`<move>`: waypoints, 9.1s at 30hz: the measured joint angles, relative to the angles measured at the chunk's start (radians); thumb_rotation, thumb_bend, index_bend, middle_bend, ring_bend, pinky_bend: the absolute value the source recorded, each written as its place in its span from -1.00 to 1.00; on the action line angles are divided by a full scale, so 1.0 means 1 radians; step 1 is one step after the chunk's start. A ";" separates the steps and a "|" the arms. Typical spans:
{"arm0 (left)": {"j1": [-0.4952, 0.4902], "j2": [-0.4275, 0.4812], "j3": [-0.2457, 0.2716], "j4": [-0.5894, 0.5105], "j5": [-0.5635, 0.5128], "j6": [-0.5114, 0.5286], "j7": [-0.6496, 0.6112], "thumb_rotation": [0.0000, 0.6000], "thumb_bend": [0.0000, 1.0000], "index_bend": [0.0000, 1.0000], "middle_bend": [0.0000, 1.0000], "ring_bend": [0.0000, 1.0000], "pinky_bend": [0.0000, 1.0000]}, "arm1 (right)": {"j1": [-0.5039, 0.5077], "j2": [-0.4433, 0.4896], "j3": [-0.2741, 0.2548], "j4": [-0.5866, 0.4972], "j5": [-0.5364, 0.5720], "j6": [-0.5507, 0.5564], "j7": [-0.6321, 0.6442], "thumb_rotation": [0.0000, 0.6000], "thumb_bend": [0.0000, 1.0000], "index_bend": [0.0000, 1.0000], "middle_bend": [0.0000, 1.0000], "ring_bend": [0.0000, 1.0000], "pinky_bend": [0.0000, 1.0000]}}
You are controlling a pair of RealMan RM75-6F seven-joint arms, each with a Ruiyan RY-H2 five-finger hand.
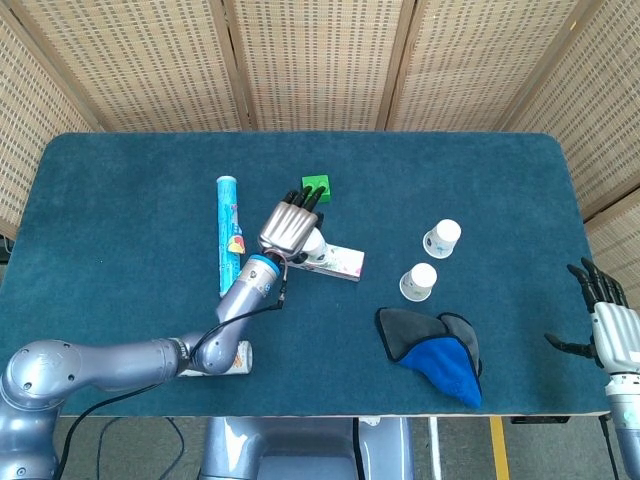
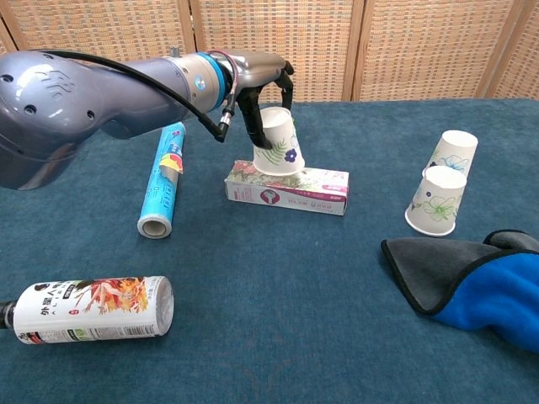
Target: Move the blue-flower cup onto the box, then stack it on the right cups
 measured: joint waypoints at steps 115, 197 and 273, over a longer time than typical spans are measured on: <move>0.947 0.468 0.200 -0.219 0.641 0.468 -0.723 1.00 -0.60 -0.71 -1.00 -1.00 -0.91 | 0.966 -0.536 0.244 0.043 0.916 -0.275 -1.201 1.00 -0.60 -0.34 -0.87 -1.00 -0.80; 0.975 0.458 0.187 -0.252 0.744 0.478 -0.705 1.00 -0.60 -0.67 -1.00 -1.00 -0.91 | 0.740 -0.238 0.085 -0.320 0.941 -0.021 -1.225 1.00 -0.54 0.02 -0.76 -0.93 -0.73; 0.987 0.446 0.171 -0.243 0.771 0.526 -0.721 1.00 -0.60 -0.66 -1.00 -1.00 -0.91 | 0.795 -0.370 0.128 0.290 1.013 -0.404 -1.058 1.00 -0.64 -0.39 -0.93 -1.00 -0.75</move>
